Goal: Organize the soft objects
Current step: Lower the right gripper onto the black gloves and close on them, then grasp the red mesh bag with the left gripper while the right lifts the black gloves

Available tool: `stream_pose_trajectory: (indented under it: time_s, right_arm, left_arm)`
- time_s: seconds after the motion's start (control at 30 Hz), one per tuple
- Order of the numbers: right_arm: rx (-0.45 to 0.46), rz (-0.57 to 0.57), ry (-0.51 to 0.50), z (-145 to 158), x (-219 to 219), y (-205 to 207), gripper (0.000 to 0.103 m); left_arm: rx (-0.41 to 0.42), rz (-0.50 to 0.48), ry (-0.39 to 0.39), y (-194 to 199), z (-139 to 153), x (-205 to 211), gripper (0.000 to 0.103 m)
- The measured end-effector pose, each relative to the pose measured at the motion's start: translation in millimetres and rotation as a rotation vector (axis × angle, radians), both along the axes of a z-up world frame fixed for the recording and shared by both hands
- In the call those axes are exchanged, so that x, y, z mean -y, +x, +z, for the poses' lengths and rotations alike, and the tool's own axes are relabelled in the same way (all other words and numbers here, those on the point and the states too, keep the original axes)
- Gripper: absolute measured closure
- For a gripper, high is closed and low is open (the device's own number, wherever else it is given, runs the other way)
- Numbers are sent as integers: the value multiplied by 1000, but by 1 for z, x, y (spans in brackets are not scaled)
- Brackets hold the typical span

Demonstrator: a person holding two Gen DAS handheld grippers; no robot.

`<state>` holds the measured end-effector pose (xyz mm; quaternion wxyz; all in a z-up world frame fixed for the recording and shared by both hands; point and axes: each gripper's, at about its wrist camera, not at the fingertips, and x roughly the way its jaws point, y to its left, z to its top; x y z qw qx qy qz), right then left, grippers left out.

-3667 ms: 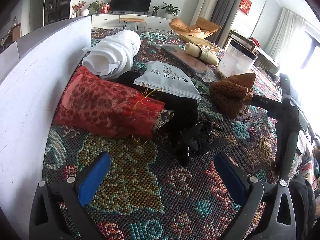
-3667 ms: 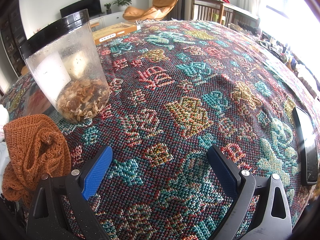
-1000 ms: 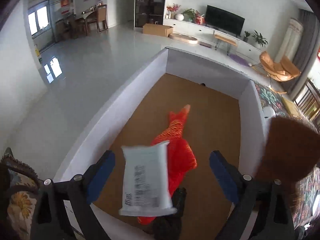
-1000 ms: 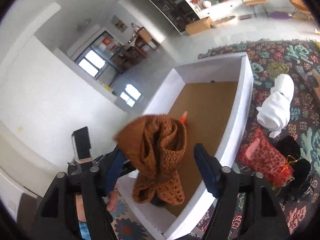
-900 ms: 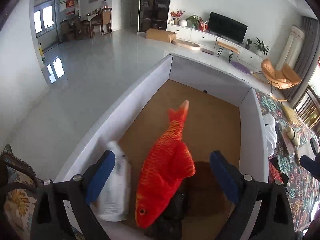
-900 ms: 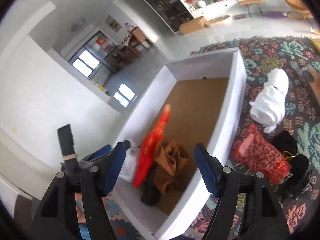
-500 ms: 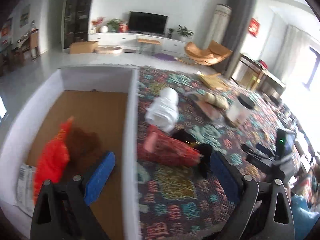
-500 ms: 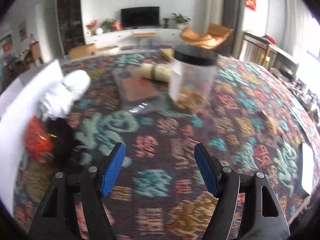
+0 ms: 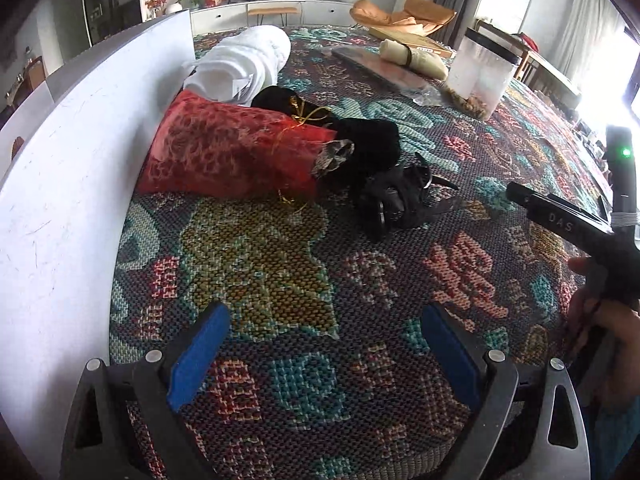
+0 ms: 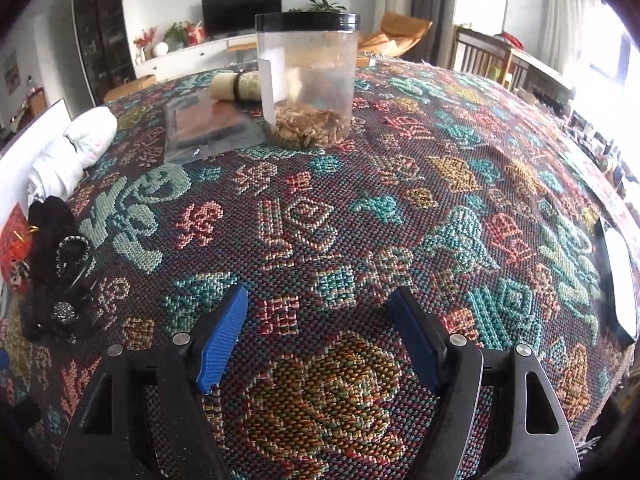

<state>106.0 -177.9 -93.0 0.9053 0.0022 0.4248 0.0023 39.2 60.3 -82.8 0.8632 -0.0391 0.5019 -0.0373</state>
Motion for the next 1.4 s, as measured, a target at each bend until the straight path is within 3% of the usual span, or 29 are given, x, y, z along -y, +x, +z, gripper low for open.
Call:
stream_pose_trajectory:
  time_s: [0.17,0.27,0.4,0.53,0.63,0.8,0.93,1.0,1.03,1.2,1.27,1.4]
  right_arm:
    - [-4,6,2,-2,0,1,22]
    - [-5,6,4,-2,1,2,22]
    - [6,41,66,-1,4,0,20]
    - [34,220,321,12,-4,-6,20]
    - [17,422,369,26,-40,-2,20]
    - [-108,720,285,27,-115,16,21]
    - [-152,863,107,7,-154,1,24]
    - [-106,820,-18,-1,-155,-8,25]
    - [-78,767,-19,0,-146,-9,25]
    - [-6,272,65,2,-32,11,26]
    - [14,119,40,6,11,17,22]
    - [88,37,100,21,57,6,22]
  left_arm:
    - [12,23,40,9,-6,-5,7]
    - [21,-4,97,16,-12,4,0]
    - [54,-5,92,13,-13,1,0]
    - [51,-23,88,1,-11,-4,0]
    - [52,-27,85,-12,-10,-9,0]
    - [55,-21,67,-26,-9,-16,0]
    - [58,-19,65,-31,-8,-19,0]
    - [59,-16,63,-32,-8,-19,0]
    - [58,-14,63,-31,-8,-19,0]
    - [57,-9,59,-24,-7,-18,0]
    - [54,-2,41,-16,-6,-19,0]
    - [74,100,-24,12,6,-31,0]
